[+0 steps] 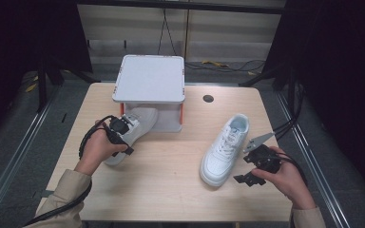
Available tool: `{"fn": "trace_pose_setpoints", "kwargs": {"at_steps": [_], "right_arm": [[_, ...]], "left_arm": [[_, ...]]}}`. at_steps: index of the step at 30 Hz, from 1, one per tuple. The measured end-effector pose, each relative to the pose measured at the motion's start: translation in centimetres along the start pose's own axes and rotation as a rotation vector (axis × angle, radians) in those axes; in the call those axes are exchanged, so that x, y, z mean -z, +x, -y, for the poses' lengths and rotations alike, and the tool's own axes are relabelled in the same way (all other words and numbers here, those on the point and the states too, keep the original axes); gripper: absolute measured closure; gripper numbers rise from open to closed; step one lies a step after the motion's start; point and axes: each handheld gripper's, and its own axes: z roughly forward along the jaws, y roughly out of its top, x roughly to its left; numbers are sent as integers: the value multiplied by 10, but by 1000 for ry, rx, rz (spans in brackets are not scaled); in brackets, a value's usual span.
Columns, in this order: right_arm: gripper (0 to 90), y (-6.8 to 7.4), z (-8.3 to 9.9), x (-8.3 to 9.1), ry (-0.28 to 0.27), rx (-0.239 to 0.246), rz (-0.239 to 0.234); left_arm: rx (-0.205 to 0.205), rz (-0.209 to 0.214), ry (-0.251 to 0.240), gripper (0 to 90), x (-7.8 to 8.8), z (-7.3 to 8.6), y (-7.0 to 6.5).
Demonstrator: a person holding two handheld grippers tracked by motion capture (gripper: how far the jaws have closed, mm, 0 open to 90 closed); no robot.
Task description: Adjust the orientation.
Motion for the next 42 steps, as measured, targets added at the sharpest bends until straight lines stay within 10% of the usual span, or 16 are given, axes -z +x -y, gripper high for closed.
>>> {"fn": "trace_pose_setpoints", "kwargs": {"at_steps": [11,25,27,32,42], "right_arm": [[165,6,-46,2,-11,58,-51],[178,5,-56,-14,-1,70,-67],[182,4,-55,-12,-9,65,-63],[184,3,-52,-11,-13,69,-62],[192,0,-47,-12,-15,63,-61]], "left_arm": [[-172,23,-7,283,41,8,0],[-265,-8,119,483,1,26,5],[-300,-67,141,585,-4,23,3],[-217,13,127,788,-3,17,0],[-172,35,59,791,17,-7,-19]]}}
